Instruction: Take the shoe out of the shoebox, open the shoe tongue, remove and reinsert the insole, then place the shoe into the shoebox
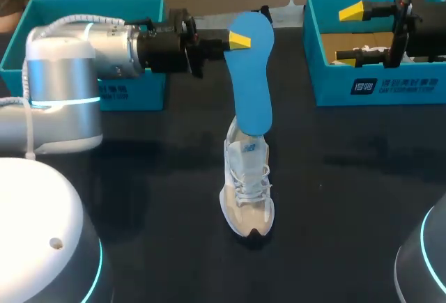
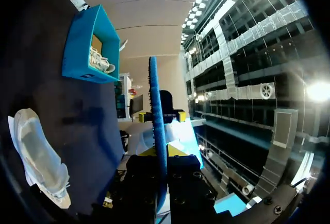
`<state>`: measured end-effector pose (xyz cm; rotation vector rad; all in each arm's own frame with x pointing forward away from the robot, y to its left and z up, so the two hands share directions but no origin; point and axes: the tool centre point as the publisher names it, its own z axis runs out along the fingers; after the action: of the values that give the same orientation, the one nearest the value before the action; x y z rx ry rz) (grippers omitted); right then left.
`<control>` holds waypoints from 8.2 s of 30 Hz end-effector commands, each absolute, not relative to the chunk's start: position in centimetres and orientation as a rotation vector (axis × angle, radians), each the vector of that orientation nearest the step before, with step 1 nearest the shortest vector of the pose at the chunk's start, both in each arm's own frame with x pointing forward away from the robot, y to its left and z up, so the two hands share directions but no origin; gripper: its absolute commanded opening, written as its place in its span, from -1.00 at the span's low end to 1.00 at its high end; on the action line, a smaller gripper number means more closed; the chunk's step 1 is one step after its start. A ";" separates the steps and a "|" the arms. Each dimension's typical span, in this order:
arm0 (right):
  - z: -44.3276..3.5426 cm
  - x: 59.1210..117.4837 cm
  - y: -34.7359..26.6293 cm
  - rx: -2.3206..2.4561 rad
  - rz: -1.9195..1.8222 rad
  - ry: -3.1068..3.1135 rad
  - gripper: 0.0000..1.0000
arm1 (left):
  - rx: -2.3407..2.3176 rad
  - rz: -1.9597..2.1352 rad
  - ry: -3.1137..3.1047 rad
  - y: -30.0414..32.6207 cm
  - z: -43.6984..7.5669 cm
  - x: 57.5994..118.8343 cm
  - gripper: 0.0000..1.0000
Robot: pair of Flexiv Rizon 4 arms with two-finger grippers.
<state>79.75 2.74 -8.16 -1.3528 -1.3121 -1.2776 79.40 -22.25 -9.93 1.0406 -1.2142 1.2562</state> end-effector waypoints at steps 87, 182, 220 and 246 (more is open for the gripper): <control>-3.7 78.5 12.1 -2.406 -0.178 -2.339 1.00 | 1.136 1.129 -1.149 -23.1 -13.0 83.0 -1.00; -8.9 78.7 3.9 -1.431 -1.222 -1.528 1.00 | 1.136 1.129 -1.149 -23.1 -13.0 83.0 -1.00; -11.6 78.8 3.3 -1.348 -1.260 -1.429 1.00 | 0.803 1.461 -1.469 -22.2 -12.0 83.1 -1.00; -11.6 78.8 3.3 -1.348 -1.260 -1.429 1.00 | -0.527 2.342 -2.108 -22.5 -10.1 83.3 -1.00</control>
<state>78.67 3.12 -11.62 -1.3462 -1.4280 -1.2620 83.35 -22.51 -9.96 0.3143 -1.8153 1.8779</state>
